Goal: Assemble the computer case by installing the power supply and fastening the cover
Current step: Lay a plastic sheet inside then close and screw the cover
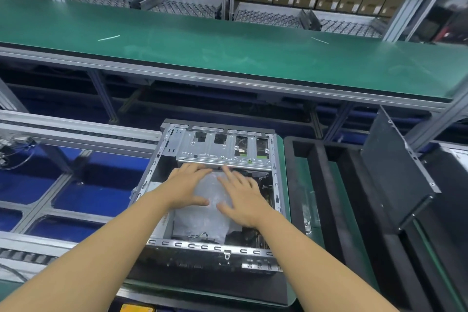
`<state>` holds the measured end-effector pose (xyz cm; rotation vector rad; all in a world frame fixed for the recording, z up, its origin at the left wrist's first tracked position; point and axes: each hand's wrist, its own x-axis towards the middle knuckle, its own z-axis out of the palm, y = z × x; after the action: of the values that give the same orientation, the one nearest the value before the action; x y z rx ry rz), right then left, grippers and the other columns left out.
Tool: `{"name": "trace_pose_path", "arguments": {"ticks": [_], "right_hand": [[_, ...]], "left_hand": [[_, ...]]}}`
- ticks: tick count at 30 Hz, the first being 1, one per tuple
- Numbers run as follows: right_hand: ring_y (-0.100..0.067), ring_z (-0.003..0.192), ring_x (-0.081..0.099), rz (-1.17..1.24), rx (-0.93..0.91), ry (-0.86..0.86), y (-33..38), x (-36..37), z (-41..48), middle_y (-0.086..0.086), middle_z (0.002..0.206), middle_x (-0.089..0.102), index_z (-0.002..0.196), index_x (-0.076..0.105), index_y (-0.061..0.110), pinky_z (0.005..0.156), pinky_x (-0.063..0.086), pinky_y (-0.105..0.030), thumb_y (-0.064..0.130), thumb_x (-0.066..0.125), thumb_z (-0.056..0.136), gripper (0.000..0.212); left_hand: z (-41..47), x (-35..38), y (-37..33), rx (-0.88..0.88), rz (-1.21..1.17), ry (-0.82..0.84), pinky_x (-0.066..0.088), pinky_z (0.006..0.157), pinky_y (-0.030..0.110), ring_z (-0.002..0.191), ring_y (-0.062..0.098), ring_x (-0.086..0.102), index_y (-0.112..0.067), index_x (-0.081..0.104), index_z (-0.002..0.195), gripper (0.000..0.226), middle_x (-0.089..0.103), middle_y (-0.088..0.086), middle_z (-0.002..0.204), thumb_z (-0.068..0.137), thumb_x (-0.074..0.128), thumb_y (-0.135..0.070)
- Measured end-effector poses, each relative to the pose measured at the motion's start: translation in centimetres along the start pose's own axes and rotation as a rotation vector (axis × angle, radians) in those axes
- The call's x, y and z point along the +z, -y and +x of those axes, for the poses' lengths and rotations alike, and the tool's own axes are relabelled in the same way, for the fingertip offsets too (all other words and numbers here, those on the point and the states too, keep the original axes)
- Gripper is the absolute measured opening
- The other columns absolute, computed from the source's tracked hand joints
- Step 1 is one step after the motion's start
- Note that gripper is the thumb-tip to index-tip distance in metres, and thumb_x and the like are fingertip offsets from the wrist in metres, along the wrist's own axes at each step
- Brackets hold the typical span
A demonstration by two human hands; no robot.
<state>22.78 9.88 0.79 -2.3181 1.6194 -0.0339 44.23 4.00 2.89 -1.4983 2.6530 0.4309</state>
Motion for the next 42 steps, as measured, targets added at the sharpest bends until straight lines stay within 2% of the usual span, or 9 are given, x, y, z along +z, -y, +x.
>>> {"name": "trace_pose_path", "arguments": {"ticks": [2,5,13,18,23,27,32,36,42], "right_hand": [[-0.024,0.158,-0.019,-0.142,0.002,0.185,-0.4,1.0,-0.1,0.004,0.17,-0.022,0.166,-0.002,0.029,0.123,-0.013,-0.052,0.06,0.036,0.103,0.08],[-0.023,0.157,-0.022,-0.113,0.005,0.141,-0.5,1.5,-0.3,0.005,0.169,-0.024,0.164,-0.01,0.033,0.122,-0.017,-0.05,0.063,0.031,0.103,0.079],[-0.023,0.141,0.034,0.314,0.175,-0.291,0.3,-2.1,-2.2,-0.001,0.156,0.044,0.153,0.042,0.02,0.116,0.027,-0.038,0.033,0.039,0.109,0.046],[-0.02,0.129,0.041,0.535,0.277,-0.315,1.2,-3.0,-4.3,-0.002,0.134,0.056,0.144,0.05,0.017,0.105,0.038,-0.033,0.025,0.039,0.109,0.037],[-0.01,0.114,0.054,0.675,0.408,-0.255,2.5,-2.1,-6.2,0.01,0.126,0.057,0.142,0.05,0.028,0.087,0.043,-0.025,0.039,0.041,0.109,0.036],[-0.002,0.106,0.056,0.669,0.465,-0.229,3.7,-0.8,-7.4,0.013,0.123,0.059,0.14,0.052,0.03,0.078,0.038,-0.013,0.041,0.042,0.108,0.035],[-0.002,0.101,0.058,0.682,0.506,-0.252,5.2,-0.4,-8.0,0.01,0.117,0.064,0.132,0.057,0.03,0.077,0.042,-0.015,0.041,0.043,0.107,0.03],[-0.019,0.099,0.065,0.703,0.557,-0.279,5.8,-0.6,-8.4,0.009,0.11,0.069,0.123,0.059,0.036,0.075,0.048,-0.021,0.042,0.043,0.106,0.024],[-0.011,0.084,0.064,0.686,0.575,-0.218,6.1,-0.7,-8.4,0.018,0.094,0.07,0.102,0.063,0.04,0.078,0.053,-0.03,0.039,0.051,0.101,0.013]], "left_hand": [[-0.1,0.5,-0.2,0.015,0.11,0.109,0.015,0.116,0.044,0.148,0.02,0.011,-0.04,0.025,0.154,0.09,0.014,-0.006,0.163,0.079,0.068,-0.063],[-0.3,1.2,-0.6,0.021,0.178,0.112,0.016,0.115,0.047,0.148,0.02,0.01,-0.046,0.027,0.151,0.088,0.014,-0.008,0.163,0.075,0.066,-0.071],[0.1,-0.9,-1.1,0.11,-0.081,-0.193,0.03,0.108,0.038,0.13,0.012,0.04,-0.038,0.056,0.133,0.066,0.05,-0.016,0.138,0.076,0.069,-0.068],[-0.4,-0.7,-2.1,0.185,-0.249,-0.217,0.034,0.104,0.036,0.122,0.007,0.049,-0.035,0.063,0.122,0.044,0.058,-0.018,0.127,0.085,0.064,-0.061],[-2.2,-1.5,-3.1,0.265,-0.595,0.286,0.042,0.081,0.01,0.094,-0.007,0.061,-0.043,0.065,0.116,0.05,0.067,-0.026,0.099,0.072,0.07,-0.067],[-2.8,-2.0,-1.6,0.392,-0.53,0.595,0.041,0.064,0.016,0.061,0.003,0.053,-0.038,0.075,0.101,0.039,0.063,-0.015,0.068,0.068,0.083,-0.056],[-2.7,-0.5,-0.7,0.357,-0.397,0.307,0.046,0.065,0.02,0.069,0.0,0.062,-0.038,0.078,0.077,0.005,0.071,-0.016,0.073,0.078,0.083,-0.04],[-2.4,0.4,-2.3,0.394,-0.089,0.094,0.034,0.058,0.019,0.068,-0.003,0.05,-0.036,0.078,0.09,0.009,0.056,-0.019,0.071,0.085,0.075,-0.042],[-3.1,1.7,-2.6,0.467,-0.041,0.286,0.047,0.064,0.025,0.056,0.004,0.052,-0.017,0.076,0.076,0.021,0.069,-0.004,0.068,0.092,0.065,-0.026]]}}
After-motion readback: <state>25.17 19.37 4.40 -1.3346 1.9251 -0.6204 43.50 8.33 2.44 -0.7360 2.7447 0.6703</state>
